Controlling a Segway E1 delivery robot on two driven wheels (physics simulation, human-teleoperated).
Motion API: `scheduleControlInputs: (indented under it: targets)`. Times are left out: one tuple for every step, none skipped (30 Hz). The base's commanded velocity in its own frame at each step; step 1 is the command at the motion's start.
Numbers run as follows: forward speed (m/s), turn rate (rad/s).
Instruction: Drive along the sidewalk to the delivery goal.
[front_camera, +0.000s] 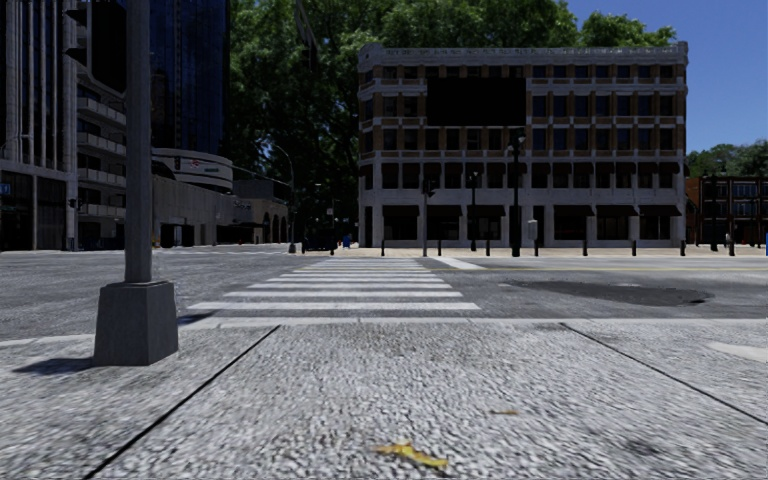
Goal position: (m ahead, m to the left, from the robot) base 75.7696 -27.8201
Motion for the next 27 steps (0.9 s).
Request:
scheduleControlInputs:
  targets:
    - [2.00,0.00]
    - [2.00,0.00]
    - [2.00,0.00]
    - [2.00,0.00]
    - [2.00,0.00]
    - [2.00,0.00]
    - [2.00,0.00]
    - [2.00,0.00]
    - [2.00,0.00]
    - [2.00,0.00]
    - [2.00,0.00]
    - [2.00,0.00]
    - [2.00,0.00]
    - [2.00,0.00]
    - [2.00,0.00]
    - [2.00,0.00]
    - [2.00,0.00]
    - [2.00,0.00]
    - [2.00,0.00]
    - [2.00,0.00]
    - [2.00,0.00]
    - [2.00,0.00]
    - [2.00,0.00]
    - [2.00,0.00]
    - [2.00,0.00]
    - [2.00,0.00]
    - [2.00,0.00]
